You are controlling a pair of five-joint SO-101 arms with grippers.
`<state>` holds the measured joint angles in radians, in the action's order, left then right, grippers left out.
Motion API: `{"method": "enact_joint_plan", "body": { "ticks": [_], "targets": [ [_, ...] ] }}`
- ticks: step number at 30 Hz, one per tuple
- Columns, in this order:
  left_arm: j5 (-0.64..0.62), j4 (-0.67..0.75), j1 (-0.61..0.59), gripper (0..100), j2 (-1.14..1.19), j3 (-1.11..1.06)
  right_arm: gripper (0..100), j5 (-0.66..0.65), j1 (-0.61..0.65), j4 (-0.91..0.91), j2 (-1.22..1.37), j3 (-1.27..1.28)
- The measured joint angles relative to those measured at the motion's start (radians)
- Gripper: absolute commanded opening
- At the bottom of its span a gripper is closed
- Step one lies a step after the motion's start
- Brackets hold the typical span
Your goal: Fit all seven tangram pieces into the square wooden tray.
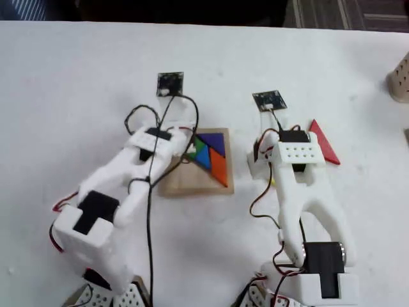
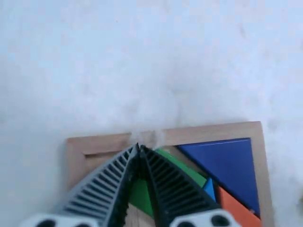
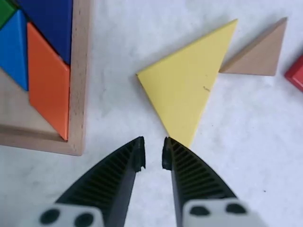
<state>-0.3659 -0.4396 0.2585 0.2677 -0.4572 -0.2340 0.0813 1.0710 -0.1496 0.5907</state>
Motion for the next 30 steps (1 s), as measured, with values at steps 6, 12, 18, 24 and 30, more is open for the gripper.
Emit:
{"method": "enact_joint_plan", "body": {
  "ticks": [6,12,18,24,30],
  "targets": [
    [0.002,-0.021,0.031,2,0.000,0.000,6.3,0.000,0.000,0.000,0.000,0.000],
    [0.002,-0.041,0.054,2,0.000,0.002,6.3,0.000,0.000,0.000,0.000,0.000],
    [0.002,-0.041,0.054,2,0.000,0.002,6.3,0.000,0.000,0.000,0.000,0.000],
    [0.000,-0.063,0.012,2,-0.072,-0.015,6.3,0.000,0.000,0.000,0.000,0.000],
    [0.000,-0.114,0.110,2,-0.305,-0.229,6.3,0.000,0.002,-0.006,0.000,0.000]
  ]
}}
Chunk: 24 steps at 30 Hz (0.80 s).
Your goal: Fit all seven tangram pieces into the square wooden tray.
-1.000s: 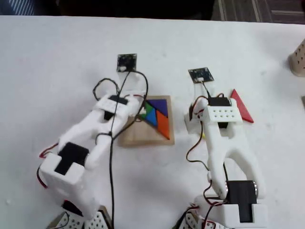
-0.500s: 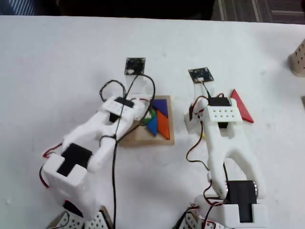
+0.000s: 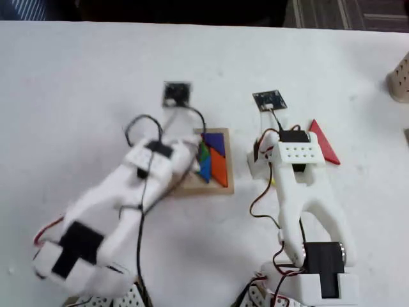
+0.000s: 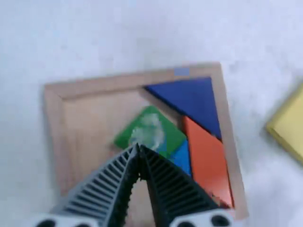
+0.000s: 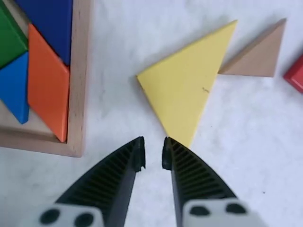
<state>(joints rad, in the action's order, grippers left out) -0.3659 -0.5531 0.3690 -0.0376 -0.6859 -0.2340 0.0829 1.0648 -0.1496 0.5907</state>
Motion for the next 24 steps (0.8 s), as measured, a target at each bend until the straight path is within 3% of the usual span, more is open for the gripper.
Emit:
{"method": "enact_joint_plan", "body": {
  "ticks": [6,15,24],
  "targets": [
    [0.002,-0.043,0.153,2,-0.061,-0.120,6.3,0.002,-0.002,-0.006,0.000,0.000],
    [0.002,-0.080,0.157,2,0.054,-0.037,6.3,0.002,-0.002,-0.006,0.000,0.000],
    [0.002,-0.025,0.157,2,0.083,-0.021,6.3,0.002,-0.002,-0.006,0.000,0.000]
  ]
}}
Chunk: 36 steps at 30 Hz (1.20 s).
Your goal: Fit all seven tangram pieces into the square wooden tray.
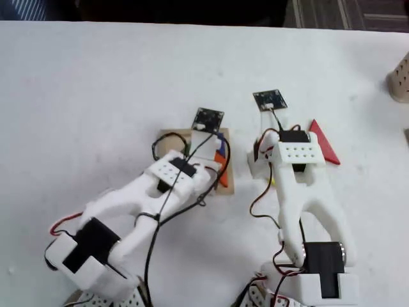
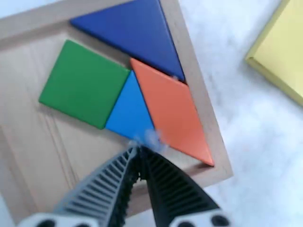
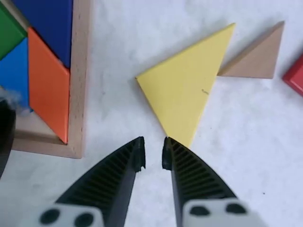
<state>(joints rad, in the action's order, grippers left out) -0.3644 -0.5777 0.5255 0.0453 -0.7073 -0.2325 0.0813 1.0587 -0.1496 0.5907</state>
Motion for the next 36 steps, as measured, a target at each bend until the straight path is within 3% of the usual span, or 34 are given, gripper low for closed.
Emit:
{"method": "enact_joint_plan", "body": {
  "ticks": [36],
  "targets": [
    [0.000,0.029,-0.014,2,0.000,0.003,6.3,0.000,0.000,0.000,0.000,0.000]
  ]
}}
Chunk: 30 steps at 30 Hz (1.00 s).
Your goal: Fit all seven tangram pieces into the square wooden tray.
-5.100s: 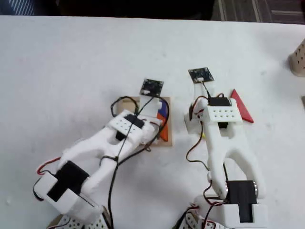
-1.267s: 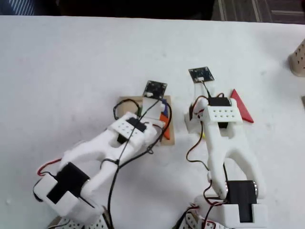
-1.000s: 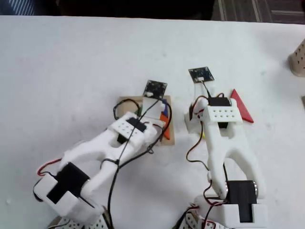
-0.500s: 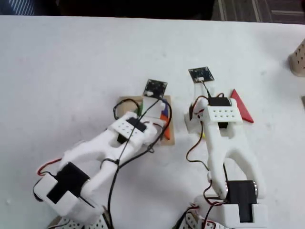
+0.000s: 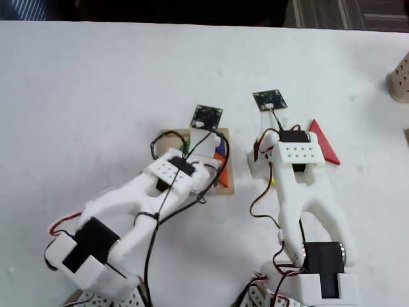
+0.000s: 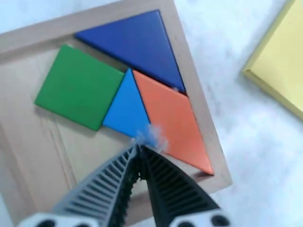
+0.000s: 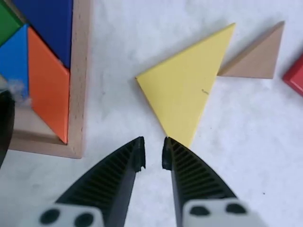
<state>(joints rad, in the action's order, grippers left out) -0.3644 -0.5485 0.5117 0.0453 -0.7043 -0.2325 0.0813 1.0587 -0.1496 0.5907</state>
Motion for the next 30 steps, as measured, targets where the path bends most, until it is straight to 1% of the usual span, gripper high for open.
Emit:
{"method": "enact_joint_plan", "body": {
  "ticks": [3,8,11,14,16,18,26,30],
  "targets": [
    [0.000,-0.032,0.002,2,-0.037,0.000,6.3,0.000,0.000,0.000,0.000,0.000],
    [0.000,-0.049,-0.011,2,-0.193,-0.055,6.3,0.000,0.000,0.000,0.000,0.000],
    [0.000,-0.017,-0.091,2,-0.253,-0.080,6.3,0.000,0.000,0.000,0.000,0.000],
    [0.000,0.028,-0.198,2,-0.255,-0.081,6.3,0.000,0.000,0.000,0.000,0.000],
    [-0.002,0.057,-0.241,2,-0.229,-0.080,6.3,0.000,0.000,0.000,0.000,0.000],
    [-0.002,0.066,-0.256,2,-0.176,-0.064,6.3,0.000,0.000,0.000,0.000,0.000],
    [0.000,0.068,-0.256,2,0.060,0.072,6.3,0.000,0.000,0.000,0.000,0.000],
    [0.000,0.055,-0.256,2,0.106,0.126,6.3,0.000,0.000,0.000,0.000,0.000]
  ]
}}
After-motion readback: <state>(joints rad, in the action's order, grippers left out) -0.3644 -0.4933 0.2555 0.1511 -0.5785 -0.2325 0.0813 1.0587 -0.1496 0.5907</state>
